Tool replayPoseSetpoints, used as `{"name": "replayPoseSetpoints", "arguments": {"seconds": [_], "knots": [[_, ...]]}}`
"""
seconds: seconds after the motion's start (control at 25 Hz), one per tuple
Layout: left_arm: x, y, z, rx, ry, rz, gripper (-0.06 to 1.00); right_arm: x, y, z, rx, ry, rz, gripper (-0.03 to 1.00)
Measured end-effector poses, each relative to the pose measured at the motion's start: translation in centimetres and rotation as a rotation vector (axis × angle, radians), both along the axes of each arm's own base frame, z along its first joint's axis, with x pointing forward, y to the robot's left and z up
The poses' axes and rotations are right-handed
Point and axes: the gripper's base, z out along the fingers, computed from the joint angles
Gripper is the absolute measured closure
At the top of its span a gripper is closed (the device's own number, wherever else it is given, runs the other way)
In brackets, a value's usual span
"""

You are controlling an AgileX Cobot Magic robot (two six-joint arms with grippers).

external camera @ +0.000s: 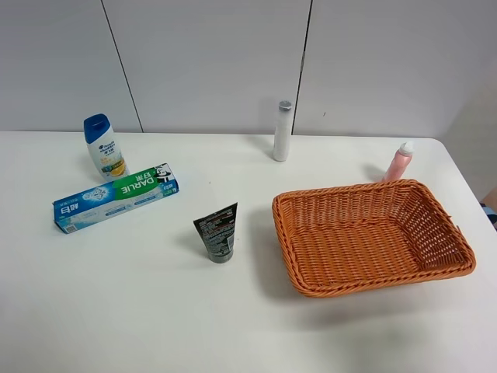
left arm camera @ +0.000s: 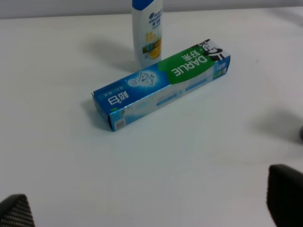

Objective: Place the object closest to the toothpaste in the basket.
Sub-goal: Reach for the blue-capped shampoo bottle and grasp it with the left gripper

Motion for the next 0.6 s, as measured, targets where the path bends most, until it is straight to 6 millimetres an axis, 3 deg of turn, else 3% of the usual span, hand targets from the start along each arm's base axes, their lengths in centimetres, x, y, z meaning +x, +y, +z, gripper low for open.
{"name": "replayPoseSetpoints", "arguments": {"seconds": [0.6], "knots": [[0.0,0.04,0.01,-0.004,-0.001,0.006,-0.05,0.0,0.0,0.0,0.0,0.0,0.0,-0.03]]}}
